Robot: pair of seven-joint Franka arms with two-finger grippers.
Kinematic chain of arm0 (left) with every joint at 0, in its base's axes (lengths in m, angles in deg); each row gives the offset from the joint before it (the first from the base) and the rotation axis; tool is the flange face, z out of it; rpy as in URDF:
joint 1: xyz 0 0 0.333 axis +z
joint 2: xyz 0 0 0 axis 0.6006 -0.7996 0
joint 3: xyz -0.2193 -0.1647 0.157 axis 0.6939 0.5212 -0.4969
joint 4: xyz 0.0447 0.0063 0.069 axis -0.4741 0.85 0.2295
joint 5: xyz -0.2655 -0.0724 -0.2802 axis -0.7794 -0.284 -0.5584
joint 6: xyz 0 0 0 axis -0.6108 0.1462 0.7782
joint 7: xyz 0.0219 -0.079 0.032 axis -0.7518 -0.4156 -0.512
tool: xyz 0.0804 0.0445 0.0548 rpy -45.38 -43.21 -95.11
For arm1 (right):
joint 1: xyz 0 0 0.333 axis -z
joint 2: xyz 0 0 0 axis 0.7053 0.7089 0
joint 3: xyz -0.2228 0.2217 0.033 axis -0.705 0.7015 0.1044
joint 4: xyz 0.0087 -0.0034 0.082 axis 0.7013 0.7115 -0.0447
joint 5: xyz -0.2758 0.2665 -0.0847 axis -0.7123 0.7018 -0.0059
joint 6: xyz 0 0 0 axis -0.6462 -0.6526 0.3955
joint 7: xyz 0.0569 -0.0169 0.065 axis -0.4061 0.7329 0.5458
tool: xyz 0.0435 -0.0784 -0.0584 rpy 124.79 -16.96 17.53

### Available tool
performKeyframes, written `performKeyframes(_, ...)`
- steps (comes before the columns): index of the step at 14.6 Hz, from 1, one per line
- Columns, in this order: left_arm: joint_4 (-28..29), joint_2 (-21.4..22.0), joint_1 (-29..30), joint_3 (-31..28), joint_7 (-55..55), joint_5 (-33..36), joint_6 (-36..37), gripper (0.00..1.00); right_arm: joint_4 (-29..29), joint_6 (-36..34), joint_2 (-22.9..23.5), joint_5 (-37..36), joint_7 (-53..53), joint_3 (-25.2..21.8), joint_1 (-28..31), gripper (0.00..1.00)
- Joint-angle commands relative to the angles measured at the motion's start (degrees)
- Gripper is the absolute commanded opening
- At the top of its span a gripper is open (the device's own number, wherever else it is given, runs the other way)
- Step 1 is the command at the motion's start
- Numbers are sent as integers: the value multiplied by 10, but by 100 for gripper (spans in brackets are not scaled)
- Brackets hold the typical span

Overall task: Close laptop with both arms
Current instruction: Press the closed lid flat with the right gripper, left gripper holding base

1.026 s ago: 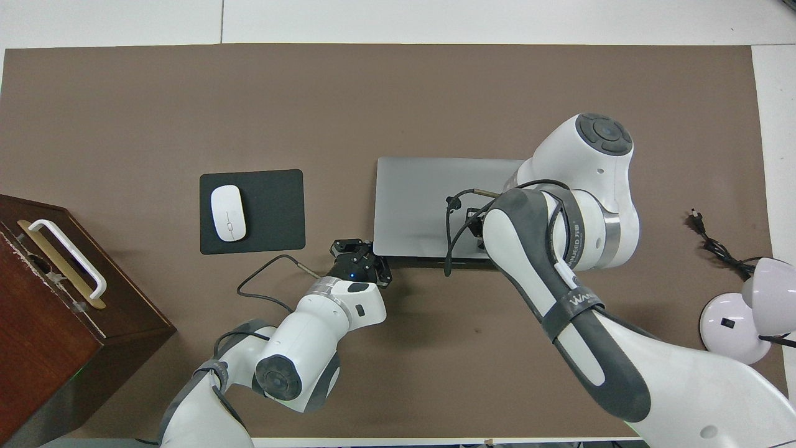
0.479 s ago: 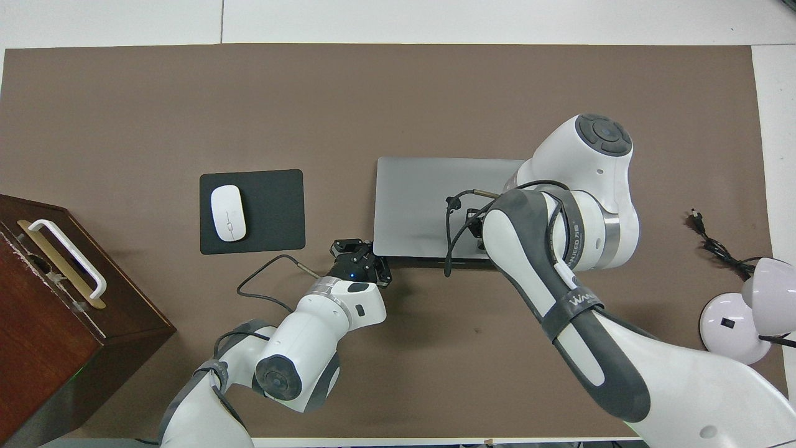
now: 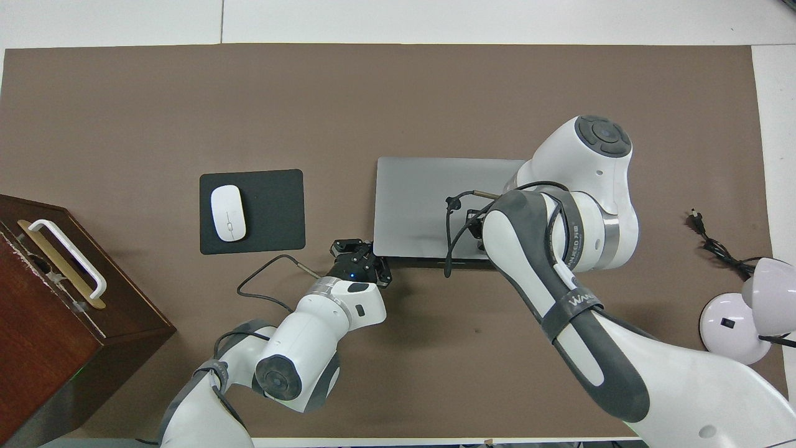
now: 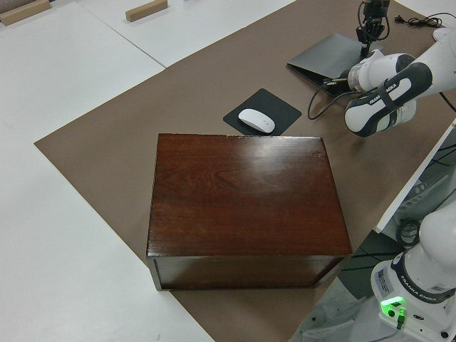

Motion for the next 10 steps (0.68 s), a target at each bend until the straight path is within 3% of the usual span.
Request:
performKeyframes(1,25,-36,-12,-6,-4,-3,20,0,30,28,-18,12,3,4,-11,0)
performKeyframes(10,25,-36,-11,-6,-3,-4,20,0,35,29,-20,12,4,3,-11,0)
